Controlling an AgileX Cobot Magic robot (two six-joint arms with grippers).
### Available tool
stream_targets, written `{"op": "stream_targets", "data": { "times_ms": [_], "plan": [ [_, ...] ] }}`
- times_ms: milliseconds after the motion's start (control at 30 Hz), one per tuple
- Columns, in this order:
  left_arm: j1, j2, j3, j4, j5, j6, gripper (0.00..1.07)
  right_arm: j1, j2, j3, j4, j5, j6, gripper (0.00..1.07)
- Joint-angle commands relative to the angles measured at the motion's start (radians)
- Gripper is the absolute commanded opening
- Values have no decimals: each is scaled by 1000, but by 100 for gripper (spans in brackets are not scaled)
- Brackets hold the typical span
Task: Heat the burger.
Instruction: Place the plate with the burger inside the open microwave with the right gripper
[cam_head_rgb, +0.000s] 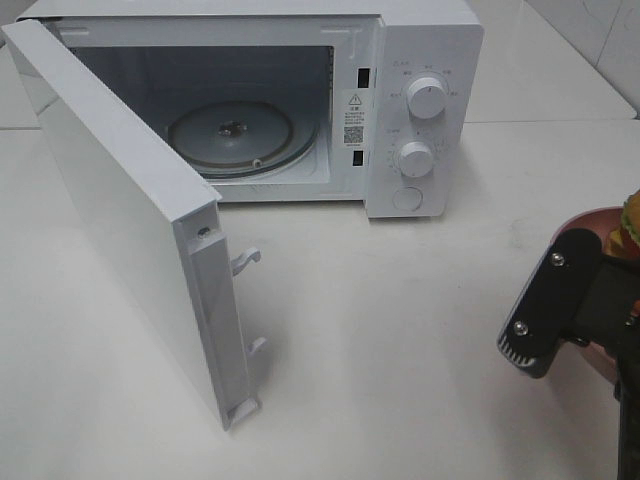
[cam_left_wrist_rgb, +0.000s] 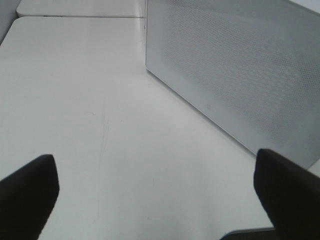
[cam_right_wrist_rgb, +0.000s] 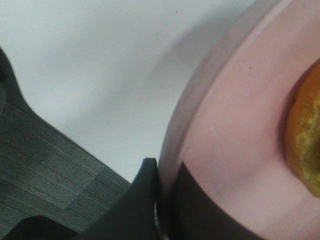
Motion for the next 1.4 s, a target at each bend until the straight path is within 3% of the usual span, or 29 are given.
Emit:
{"op": "stream_targets", "data": {
  "times_ms": [33, 333, 1033, 1400],
  "plan": [
    [0, -16, 4, -7, -10, -4, 98, 50, -9, -1, -60, 40, -38, 0],
    [0, -16, 4, -7, -10, -4, 98, 132, -9, -1, -85, 20, -121, 0],
    [0, -16, 4, -7, -10, -4, 98, 132, -9, -1, -117, -169, -512, 0],
    [0, -16, 4, -7, -10, -4, 98, 131, -6, -1, -117, -288, -598, 0]
  ]
}}
